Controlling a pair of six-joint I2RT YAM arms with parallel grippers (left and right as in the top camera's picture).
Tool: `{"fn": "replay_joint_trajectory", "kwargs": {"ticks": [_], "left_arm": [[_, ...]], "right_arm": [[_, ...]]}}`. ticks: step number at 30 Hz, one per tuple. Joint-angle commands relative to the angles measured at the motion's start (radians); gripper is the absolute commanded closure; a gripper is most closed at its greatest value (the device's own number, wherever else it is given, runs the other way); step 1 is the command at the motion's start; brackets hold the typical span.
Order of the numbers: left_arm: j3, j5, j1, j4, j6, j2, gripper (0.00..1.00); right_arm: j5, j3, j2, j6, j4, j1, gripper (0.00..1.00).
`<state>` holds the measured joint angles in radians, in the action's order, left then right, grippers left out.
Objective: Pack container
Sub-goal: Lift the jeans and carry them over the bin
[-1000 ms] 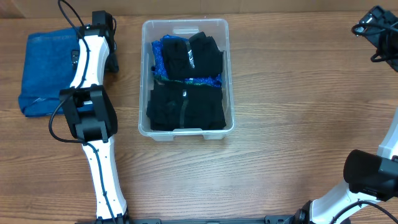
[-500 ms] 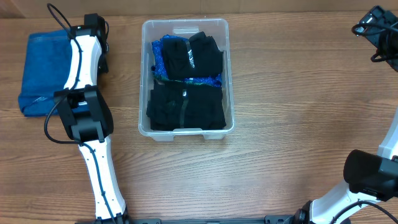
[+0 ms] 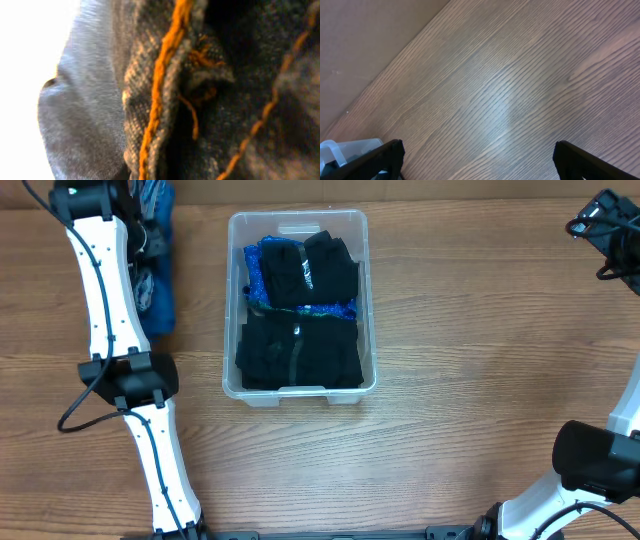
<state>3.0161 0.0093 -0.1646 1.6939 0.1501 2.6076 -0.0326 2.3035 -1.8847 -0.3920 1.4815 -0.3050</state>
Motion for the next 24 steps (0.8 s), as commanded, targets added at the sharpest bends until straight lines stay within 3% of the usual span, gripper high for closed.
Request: {"fn": "replay_joint_trajectory", "kwargs": {"ticks": [1, 12, 19, 24], "left_arm": [[0.047, 0.113, 0.021, -0.005, -0.016, -0.183, 0.96], [0.047, 0.177, 0.109, -0.02, -0.006, -0.528, 0.96], [0.047, 0.389, 0.277, -0.181, 0.04, -0.639, 0.96], [0.038, 0.307, 0.377, -0.149, 0.103, -0.639, 0.96]], "right_arm": [[-0.006, 0.007, 0.01, -0.002, -0.005, 0.001, 0.0], [-0.006, 0.007, 0.01, -0.002, -0.005, 0.001, 0.0], [-0.006, 0.007, 0.01, -0.002, -0.005, 0.001, 0.0], [-0.006, 0.007, 0.01, -0.002, -0.006, 0.001, 0.0]]}}
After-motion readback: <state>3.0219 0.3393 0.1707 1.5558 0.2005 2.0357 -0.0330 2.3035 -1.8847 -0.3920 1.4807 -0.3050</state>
